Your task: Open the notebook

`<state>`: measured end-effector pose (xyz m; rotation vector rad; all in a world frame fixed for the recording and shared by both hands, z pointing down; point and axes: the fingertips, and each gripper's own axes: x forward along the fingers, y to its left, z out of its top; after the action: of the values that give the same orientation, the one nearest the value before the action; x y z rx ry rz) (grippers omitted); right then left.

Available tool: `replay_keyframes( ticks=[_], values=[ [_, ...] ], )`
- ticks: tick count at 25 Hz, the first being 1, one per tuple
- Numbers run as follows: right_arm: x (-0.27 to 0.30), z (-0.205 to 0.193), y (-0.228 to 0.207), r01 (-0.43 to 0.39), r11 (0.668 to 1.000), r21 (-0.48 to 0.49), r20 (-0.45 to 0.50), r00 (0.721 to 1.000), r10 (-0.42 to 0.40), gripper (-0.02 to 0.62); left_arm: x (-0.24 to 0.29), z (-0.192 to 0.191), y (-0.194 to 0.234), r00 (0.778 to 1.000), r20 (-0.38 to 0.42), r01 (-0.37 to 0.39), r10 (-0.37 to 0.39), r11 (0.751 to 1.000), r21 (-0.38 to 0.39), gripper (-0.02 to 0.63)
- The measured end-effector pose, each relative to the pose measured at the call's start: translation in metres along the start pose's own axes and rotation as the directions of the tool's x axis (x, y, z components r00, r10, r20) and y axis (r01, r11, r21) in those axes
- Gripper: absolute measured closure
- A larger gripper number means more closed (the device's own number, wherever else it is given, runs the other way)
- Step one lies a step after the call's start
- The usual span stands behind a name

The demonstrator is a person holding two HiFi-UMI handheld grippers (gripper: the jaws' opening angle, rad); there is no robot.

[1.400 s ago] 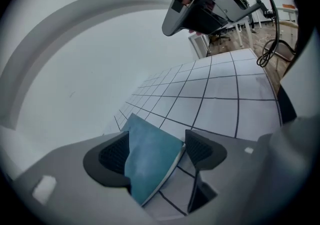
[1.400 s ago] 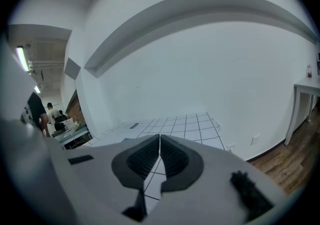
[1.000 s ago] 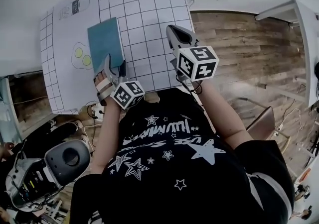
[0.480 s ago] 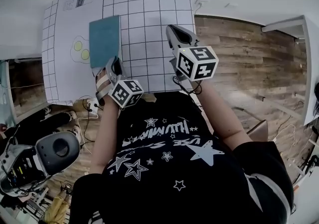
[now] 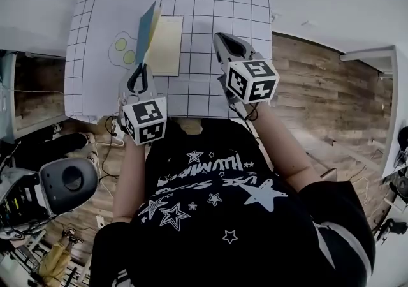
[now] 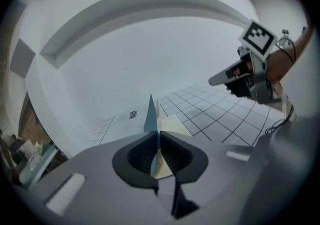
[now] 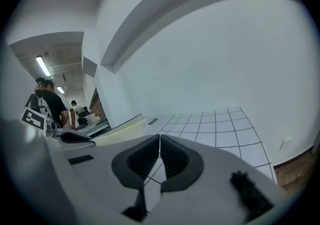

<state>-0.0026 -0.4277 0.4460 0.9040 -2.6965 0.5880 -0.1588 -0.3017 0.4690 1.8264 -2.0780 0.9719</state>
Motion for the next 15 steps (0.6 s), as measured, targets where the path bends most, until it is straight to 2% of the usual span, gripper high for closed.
replay_keyframes(
  ticks=[2, 6, 15],
  values=[
    [0.011, 0.003, 0.016, 0.006, 1.000, -0.003, 0.004, 1.000, -0.006, 0.578, -0.005, 0.001, 0.021, 0.999, 0.035, 0.032, -0.030, 0.996, -0.084, 0.571],
    [0.032, 0.005, 0.049, 0.021, 1.000, -0.007, 0.006, 1.000, -0.021, 0.578, -0.007, -0.007, 0.062, 0.992, 0.096, 0.097, -0.079, 0.976, -0.196, 0.571],
    [0.074, 0.012, 0.101, 0.086, 0.996, -0.038, 0.010, 0.996, -0.086, 0.580, 0.013, -0.065, 0.135, 0.982, 0.108, 0.182, -0.153, 0.917, -0.356, 0.557]
  ],
)
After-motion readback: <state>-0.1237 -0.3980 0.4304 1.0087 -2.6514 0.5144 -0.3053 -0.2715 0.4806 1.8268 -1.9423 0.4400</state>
